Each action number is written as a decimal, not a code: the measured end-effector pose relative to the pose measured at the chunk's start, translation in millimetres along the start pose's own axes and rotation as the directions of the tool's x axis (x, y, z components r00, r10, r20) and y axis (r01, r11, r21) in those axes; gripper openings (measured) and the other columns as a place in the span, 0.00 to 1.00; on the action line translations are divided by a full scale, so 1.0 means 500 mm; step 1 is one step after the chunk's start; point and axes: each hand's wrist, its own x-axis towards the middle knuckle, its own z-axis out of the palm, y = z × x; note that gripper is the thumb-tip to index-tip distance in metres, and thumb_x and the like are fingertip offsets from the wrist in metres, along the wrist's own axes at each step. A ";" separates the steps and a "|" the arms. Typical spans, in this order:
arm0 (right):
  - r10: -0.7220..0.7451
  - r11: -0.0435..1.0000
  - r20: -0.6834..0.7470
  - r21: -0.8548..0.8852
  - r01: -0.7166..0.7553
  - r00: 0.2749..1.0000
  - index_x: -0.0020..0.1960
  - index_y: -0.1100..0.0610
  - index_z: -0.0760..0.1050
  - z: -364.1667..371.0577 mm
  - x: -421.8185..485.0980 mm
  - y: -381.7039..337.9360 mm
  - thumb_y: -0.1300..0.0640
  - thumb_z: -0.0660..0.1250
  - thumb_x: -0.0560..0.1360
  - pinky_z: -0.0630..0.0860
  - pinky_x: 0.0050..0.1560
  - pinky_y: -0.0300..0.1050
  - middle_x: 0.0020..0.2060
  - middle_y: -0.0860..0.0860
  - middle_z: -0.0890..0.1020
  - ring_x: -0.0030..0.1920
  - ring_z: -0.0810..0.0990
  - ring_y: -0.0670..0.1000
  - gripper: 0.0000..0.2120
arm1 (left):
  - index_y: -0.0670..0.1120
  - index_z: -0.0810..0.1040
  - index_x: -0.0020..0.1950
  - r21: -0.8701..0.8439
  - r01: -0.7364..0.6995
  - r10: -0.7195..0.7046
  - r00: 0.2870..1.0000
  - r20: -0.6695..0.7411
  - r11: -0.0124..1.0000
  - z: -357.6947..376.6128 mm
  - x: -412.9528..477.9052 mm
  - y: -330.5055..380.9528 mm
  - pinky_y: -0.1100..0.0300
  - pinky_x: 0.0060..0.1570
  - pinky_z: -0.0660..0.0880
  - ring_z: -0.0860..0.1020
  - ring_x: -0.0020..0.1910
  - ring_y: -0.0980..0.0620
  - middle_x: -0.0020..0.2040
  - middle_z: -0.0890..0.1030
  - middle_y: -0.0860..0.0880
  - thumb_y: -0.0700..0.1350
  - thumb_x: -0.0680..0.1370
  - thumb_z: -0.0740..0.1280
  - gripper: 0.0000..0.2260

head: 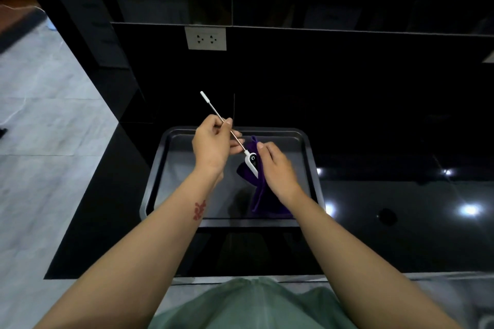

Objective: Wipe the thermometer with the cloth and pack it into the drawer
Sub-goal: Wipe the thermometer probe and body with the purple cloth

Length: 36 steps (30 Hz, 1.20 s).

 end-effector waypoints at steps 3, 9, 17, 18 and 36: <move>-0.097 0.964 -0.039 -0.254 0.084 0.995 0.55 0.50 0.70 0.009 -0.015 -0.007 0.41 0.48 0.82 0.74 0.41 0.52 0.37 0.48 0.79 0.40 0.78 0.54 0.17 | 0.41 0.72 0.43 0.017 0.026 -0.026 0.999 -0.019 1.000 0.004 -0.005 -0.006 0.59 0.32 0.79 0.84 0.34 0.47 0.37 0.81 0.42 0.43 0.82 0.64 0.09; -0.151 0.917 -0.104 -0.385 0.100 0.983 0.56 0.54 0.70 0.003 -0.035 0.009 0.45 0.49 0.83 0.61 0.30 0.45 0.36 0.44 0.74 0.36 0.74 0.51 0.16 | 0.45 0.69 0.40 -0.084 0.072 -0.084 0.986 -0.147 0.994 -0.017 0.026 0.014 0.57 0.30 0.80 0.83 0.33 0.46 0.36 0.79 0.43 0.42 0.82 0.63 0.11; -0.172 0.920 -0.101 -0.372 0.123 0.980 0.57 0.53 0.70 0.017 -0.025 -0.018 0.45 0.49 0.83 0.67 0.35 0.46 0.37 0.47 0.78 0.38 0.77 0.51 0.16 | 0.42 0.70 0.44 -0.040 0.037 -0.042 0.990 -0.131 0.999 0.001 0.003 0.015 0.54 0.33 0.83 0.83 0.33 0.47 0.37 0.78 0.43 0.42 0.82 0.63 0.08; -0.163 0.928 -0.087 -0.351 0.123 0.983 0.57 0.53 0.70 0.015 -0.024 -0.017 0.44 0.49 0.83 0.67 0.35 0.46 0.36 0.46 0.77 0.37 0.77 0.51 0.16 | 0.42 0.70 0.43 -0.036 0.041 -0.045 0.990 -0.131 0.999 0.001 0.005 0.017 0.54 0.33 0.82 0.83 0.33 0.46 0.37 0.78 0.42 0.42 0.82 0.63 0.08; -0.038 0.999 -0.019 0.004 0.038 0.999 0.55 0.47 0.73 -0.005 -0.013 0.006 0.41 0.56 0.81 0.77 0.39 0.51 0.36 0.48 0.81 0.36 0.80 0.47 0.13 | 0.45 0.69 0.41 -0.107 0.057 -0.076 0.980 -0.184 0.993 -0.021 0.047 0.044 0.56 0.32 0.81 0.85 0.36 0.45 0.39 0.79 0.42 0.44 0.82 0.63 0.10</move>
